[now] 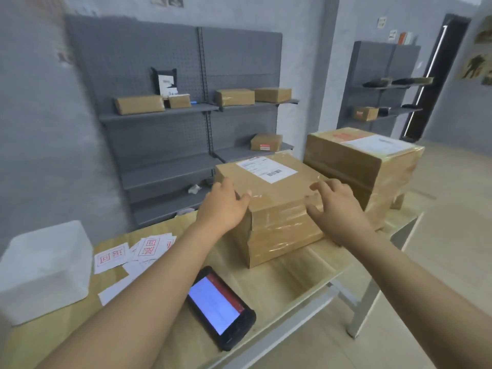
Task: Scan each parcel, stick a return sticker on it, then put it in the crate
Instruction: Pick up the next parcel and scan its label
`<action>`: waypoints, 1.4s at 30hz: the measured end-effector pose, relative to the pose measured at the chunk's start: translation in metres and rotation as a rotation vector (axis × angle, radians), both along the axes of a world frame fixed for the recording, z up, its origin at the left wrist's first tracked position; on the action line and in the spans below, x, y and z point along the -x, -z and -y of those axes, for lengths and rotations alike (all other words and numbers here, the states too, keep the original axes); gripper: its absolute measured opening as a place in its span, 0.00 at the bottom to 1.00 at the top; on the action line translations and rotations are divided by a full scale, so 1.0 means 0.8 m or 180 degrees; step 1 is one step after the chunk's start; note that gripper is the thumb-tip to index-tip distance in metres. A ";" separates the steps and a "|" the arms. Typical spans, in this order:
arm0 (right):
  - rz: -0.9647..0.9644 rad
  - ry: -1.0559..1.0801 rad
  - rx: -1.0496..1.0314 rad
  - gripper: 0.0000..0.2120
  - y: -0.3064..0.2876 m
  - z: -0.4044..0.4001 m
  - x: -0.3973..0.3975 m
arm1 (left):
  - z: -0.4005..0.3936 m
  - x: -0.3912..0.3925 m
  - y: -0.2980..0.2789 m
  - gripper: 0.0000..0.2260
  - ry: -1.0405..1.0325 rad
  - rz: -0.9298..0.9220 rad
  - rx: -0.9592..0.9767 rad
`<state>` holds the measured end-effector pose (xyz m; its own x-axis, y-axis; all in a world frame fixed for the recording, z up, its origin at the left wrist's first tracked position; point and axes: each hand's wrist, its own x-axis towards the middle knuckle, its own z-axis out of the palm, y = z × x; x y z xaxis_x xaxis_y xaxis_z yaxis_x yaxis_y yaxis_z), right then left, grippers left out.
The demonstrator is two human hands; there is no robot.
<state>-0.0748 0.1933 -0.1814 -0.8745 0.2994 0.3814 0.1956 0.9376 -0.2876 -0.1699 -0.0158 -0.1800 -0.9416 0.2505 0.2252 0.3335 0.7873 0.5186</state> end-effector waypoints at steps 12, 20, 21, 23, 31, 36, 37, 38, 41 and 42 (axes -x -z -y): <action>0.0660 -0.0048 0.0655 0.24 -0.010 -0.076 0.119 | -0.037 0.042 0.016 0.32 -0.0785 0.1777 -0.1057; 0.0170 -0.0459 0.1199 0.31 -0.019 -0.035 0.104 | 0.007 0.028 0.008 0.15 -0.1006 0.1570 -0.1432; 0.0087 -0.0535 0.1209 0.31 -0.021 -0.025 0.100 | 0.019 0.024 0.006 0.17 -0.1110 0.1491 -0.1430; -0.0072 -0.0674 0.1232 0.33 -0.025 0.001 0.094 | 0.045 0.013 0.001 0.21 -0.1329 0.1354 -0.1460; 0.0195 -0.0951 0.1299 0.38 -0.024 0.125 0.072 | 0.179 -0.081 -0.005 0.29 -0.1711 0.1287 -0.1521; 0.0511 -0.1064 0.1281 0.29 -0.003 0.192 0.038 | 0.252 -0.146 0.005 0.31 -0.1832 0.1496 -0.1427; 0.0576 -0.1132 0.1295 0.24 0.003 0.202 0.030 | 0.263 -0.157 0.008 0.31 -0.1840 0.1539 -0.1415; 0.0637 -0.1195 0.1325 0.20 0.008 0.210 0.022 | 0.273 -0.168 0.011 0.30 -0.1849 0.1580 -0.1386; 0.0861 -0.1302 0.1283 0.19 0.026 0.230 0.001 | 0.299 -0.198 0.017 0.30 -0.1881 0.1664 -0.1295; 0.0908 -0.1307 0.1224 0.19 0.031 0.235 -0.005 | 0.307 -0.206 0.019 0.30 -0.1899 0.1674 -0.1275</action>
<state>-0.0709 0.0049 -0.2062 -0.9988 -0.0130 0.0480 -0.0396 0.7924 -0.6087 -0.0054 -0.2611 -0.1951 -0.8964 -0.3193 -0.3075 -0.4328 0.4806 0.7627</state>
